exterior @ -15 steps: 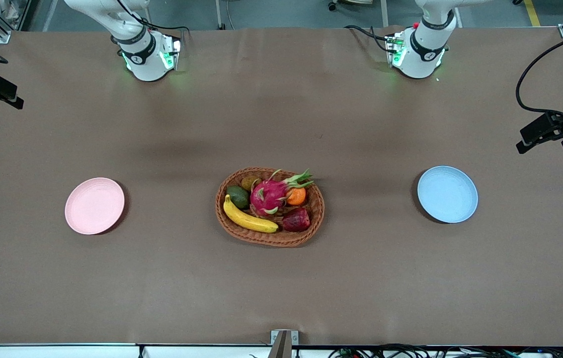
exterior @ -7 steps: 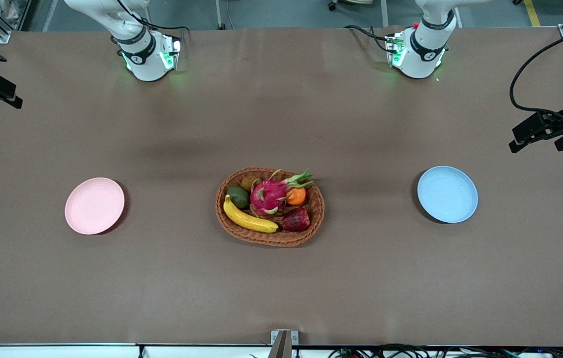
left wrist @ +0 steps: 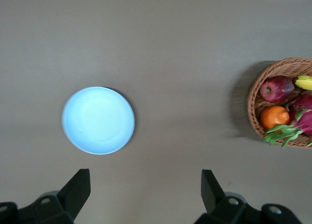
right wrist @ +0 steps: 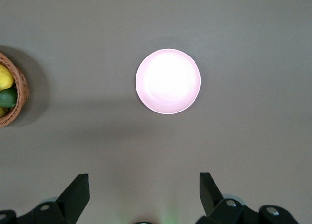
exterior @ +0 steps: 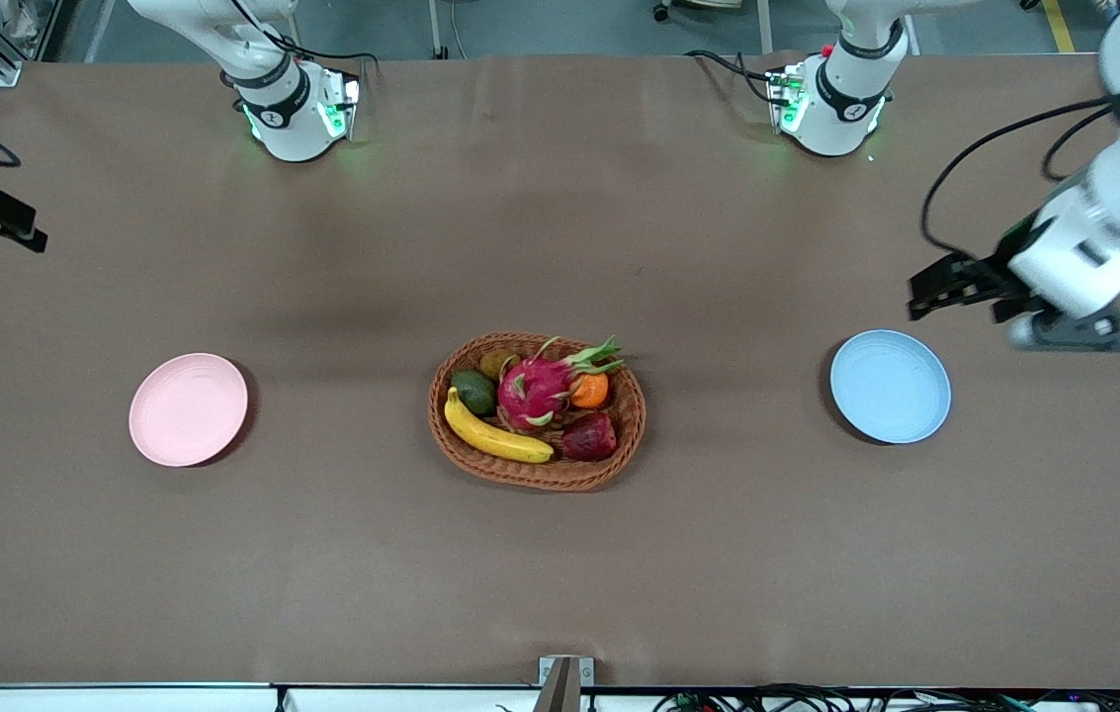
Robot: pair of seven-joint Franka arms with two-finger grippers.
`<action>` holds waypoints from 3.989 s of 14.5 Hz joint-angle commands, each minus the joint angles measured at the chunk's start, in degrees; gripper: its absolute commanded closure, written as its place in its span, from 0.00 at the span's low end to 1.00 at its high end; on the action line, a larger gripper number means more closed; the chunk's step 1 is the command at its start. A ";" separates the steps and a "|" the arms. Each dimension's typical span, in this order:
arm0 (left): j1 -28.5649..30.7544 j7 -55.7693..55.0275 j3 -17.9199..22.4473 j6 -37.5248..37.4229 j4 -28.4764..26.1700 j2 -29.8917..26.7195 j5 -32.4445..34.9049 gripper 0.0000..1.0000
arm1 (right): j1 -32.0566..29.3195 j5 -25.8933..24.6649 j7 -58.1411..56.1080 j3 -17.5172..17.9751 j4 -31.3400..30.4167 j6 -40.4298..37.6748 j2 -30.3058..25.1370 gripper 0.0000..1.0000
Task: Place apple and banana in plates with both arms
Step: 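Reach the left gripper to the red apple while the right gripper reaches the banana, then close the left gripper on the apple while the right gripper grasps the banana, then carry the apple to the blue plate while the right gripper carries the banana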
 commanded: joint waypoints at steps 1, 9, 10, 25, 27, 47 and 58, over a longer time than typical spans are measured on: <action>-4.36 -5.76 -0.16 3.58 1.06 5.05 -0.06 0.00 | -0.83 -1.23 -0.72 0.39 0.82 3.53 3.98 0.00; -17.64 -28.08 0.45 25.98 1.41 21.23 -0.05 0.00 | 7.67 3.52 21.22 0.83 -1.64 11.27 10.49 0.00; -18.96 -31.41 0.54 28.97 2.46 23.42 -0.05 0.00 | 10.39 3.78 25.43 0.83 -1.73 12.50 11.37 0.00; -28.64 -49.20 3.71 41.65 10.29 39.96 -0.49 0.00 | 32.65 9.58 61.33 0.83 -5.16 36.14 27.98 0.00; -28.73 -49.38 3.79 41.65 10.38 40.49 -0.49 0.00 | 32.83 9.58 61.33 0.83 -5.16 38.26 29.56 0.00; -30.57 -51.40 4.58 44.73 9.94 40.59 -0.14 0.57 | 34.50 9.49 61.07 0.74 -5.95 42.58 33.35 0.54; -19.34 -40.08 6.25 23.64 -0.14 19.42 0.21 0.57 | 33.88 9.49 60.81 0.66 -5.60 41.35 32.47 1.00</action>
